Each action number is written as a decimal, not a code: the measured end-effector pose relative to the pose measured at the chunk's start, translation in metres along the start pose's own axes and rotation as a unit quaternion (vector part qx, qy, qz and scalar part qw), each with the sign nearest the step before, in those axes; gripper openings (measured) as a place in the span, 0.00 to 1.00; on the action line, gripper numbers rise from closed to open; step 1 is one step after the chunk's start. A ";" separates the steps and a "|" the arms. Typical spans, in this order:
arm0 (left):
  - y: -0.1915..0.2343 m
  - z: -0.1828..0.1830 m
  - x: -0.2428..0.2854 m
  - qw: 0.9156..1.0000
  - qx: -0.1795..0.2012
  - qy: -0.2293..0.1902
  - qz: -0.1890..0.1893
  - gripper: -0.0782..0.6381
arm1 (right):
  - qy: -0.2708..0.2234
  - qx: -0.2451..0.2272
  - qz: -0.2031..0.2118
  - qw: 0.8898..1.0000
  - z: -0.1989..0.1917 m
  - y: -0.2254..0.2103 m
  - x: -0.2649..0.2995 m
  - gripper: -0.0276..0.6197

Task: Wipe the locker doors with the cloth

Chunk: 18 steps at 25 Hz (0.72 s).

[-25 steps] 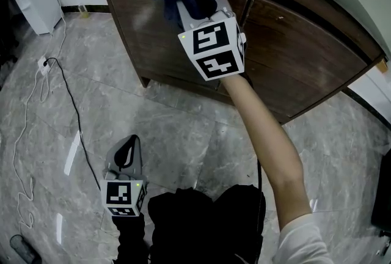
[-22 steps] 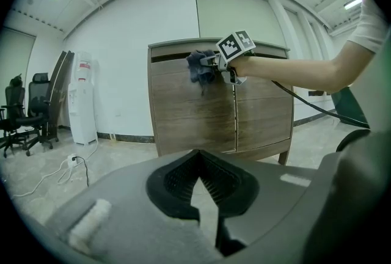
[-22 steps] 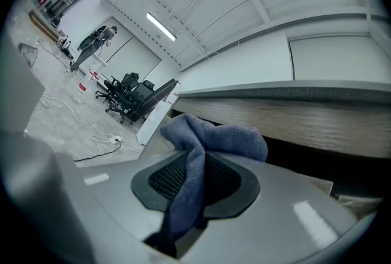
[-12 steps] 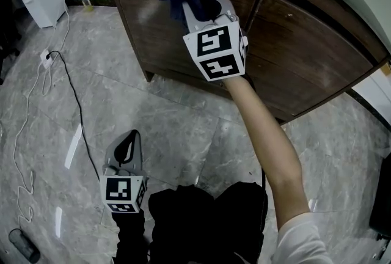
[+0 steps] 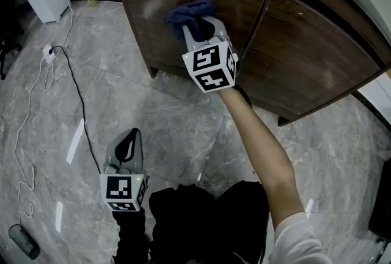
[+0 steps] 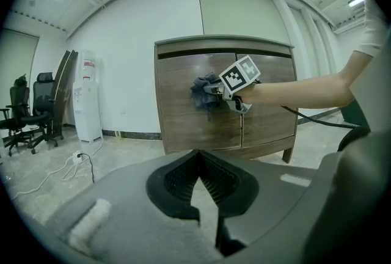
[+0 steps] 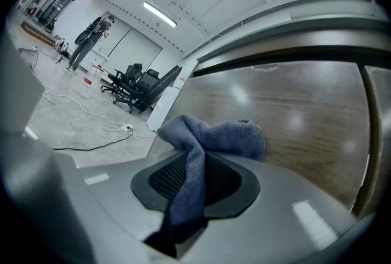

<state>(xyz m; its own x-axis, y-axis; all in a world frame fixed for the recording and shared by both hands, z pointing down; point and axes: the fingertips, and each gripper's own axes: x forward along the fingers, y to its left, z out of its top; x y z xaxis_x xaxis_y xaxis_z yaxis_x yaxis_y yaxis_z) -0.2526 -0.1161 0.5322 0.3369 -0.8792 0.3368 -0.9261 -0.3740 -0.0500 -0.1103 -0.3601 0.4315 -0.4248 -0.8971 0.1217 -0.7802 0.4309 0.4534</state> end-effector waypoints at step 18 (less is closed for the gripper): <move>0.020 -0.016 -0.002 1.000 -0.008 0.017 0.016 0.11 | 0.084 0.037 0.053 0.994 -0.096 0.066 0.026 0.19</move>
<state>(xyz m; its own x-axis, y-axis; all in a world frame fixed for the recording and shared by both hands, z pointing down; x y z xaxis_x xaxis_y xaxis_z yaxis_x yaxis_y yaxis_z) -0.2747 -0.1174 0.5452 0.3007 -0.8803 0.3670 -0.9391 -0.3404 -0.0470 -0.1284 -0.3643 0.5495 -0.4298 -0.8467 0.3136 -0.7692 0.5252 0.3638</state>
